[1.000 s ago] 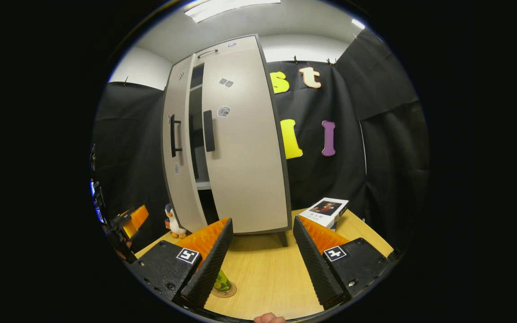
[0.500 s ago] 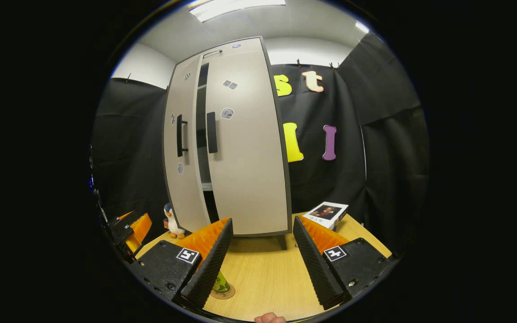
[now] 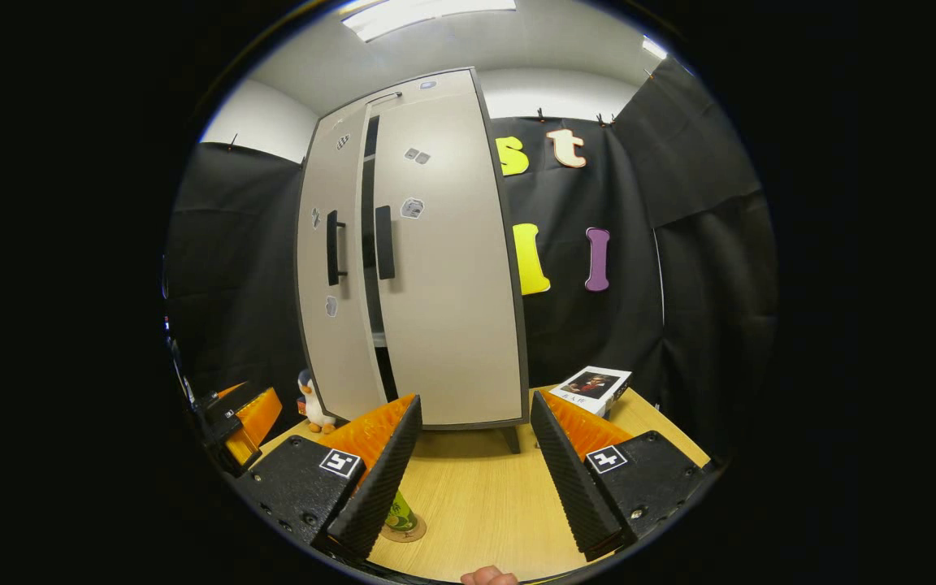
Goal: Grasp the bottle in the cabinet with the left hand and place it on the coaster, then close the right door with the right hand and the left door with the left hand.
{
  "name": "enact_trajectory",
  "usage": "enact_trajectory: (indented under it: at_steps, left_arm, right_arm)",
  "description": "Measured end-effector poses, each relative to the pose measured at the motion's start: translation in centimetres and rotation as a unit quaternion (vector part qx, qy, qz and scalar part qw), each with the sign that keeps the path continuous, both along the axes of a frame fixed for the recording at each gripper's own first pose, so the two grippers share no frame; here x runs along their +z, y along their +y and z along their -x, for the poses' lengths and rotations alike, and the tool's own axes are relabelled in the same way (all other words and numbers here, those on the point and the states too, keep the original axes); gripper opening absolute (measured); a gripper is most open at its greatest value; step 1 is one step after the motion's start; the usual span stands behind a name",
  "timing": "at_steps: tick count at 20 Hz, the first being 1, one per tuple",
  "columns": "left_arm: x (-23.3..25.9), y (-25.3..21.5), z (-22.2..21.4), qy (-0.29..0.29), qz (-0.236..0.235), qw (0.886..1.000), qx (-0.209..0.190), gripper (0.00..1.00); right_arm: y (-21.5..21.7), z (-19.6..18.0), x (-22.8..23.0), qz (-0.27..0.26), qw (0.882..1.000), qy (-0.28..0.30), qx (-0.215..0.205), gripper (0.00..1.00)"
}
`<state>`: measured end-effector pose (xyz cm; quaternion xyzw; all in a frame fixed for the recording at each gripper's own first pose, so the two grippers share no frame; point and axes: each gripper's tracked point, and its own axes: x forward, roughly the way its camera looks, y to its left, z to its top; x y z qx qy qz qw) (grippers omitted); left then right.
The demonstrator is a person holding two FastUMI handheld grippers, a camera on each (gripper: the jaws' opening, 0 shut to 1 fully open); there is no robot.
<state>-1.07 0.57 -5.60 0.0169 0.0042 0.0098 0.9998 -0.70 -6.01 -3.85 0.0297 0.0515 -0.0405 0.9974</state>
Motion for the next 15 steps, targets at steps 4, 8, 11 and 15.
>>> enact_trajectory:
  at_steps: [4,8,11,15]
  left_arm:
    - [-0.6,-0.5,0.1,0.010,0.004,1.000,-0.011,0.95]
    - [-0.5,-0.9,0.3,0.008,0.009,1.000,-0.012,0.95]
    - [-0.8,-1.1,0.2,0.011,0.009,1.000,-0.015,0.95]
    - [-1.1,-0.9,0.4,0.017,0.006,1.000,-0.016,0.94]
  right_arm:
    - [-0.3,0.1,0.6,0.003,1.000,-0.006,-0.003,0.83]
    - [-0.4,0.4,0.6,-0.001,1.000,-0.006,-0.006,0.83]
    - [-0.6,0.6,0.6,-0.001,1.000,-0.004,-0.010,0.83]
    - [-0.7,0.7,0.8,0.000,1.000,-0.005,-0.011,0.83]
